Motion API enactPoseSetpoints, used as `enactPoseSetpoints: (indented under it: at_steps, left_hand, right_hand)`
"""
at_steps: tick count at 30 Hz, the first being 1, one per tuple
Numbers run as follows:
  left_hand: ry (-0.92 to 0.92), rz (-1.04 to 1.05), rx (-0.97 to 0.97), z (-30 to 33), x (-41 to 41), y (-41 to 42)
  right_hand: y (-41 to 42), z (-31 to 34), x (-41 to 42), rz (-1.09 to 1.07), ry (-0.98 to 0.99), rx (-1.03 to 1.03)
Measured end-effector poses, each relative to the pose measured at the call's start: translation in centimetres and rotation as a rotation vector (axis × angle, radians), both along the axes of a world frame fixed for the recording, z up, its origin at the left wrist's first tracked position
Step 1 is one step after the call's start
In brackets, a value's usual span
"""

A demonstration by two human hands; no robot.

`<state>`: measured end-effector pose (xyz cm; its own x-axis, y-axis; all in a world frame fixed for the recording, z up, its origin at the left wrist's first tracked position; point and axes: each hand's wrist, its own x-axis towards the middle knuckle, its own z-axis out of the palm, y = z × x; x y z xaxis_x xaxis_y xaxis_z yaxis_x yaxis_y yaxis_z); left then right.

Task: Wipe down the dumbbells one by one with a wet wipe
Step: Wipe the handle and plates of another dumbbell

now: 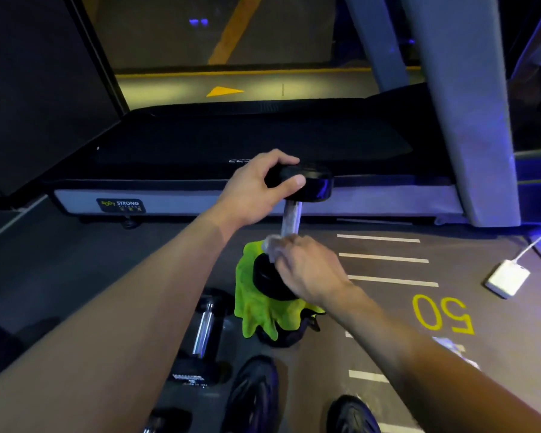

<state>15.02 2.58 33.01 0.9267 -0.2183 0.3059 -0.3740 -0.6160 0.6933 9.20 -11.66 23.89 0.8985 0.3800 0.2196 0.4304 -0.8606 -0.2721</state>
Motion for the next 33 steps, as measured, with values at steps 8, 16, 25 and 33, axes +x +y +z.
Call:
enactPoseSetpoints:
  at_steps: [8, 16, 25, 33]
  left_hand:
    - [-0.087, 0.013, -0.031, -1.1, 0.1, 0.2]
    - [-0.144, 0.025, -0.023, -1.5, 0.5, 0.6]
    - [-0.198, -0.009, -0.158, -3.0, 0.6, 0.5]
    - [-0.158, 0.034, -0.232, -3.1, 0.5, 1.7]
  right_hand:
    - [2.3, 0.9, -1.2, -0.067, 0.072, -0.12]
    - [-0.7, 3.1, 2.0, -0.001, -0.063, -0.168]
    - [3.8, -0.4, -0.4, -0.055, 0.009, -0.405]
    - [-1.6, -4.1, -0.2, -0.044, 0.113, 0.372]
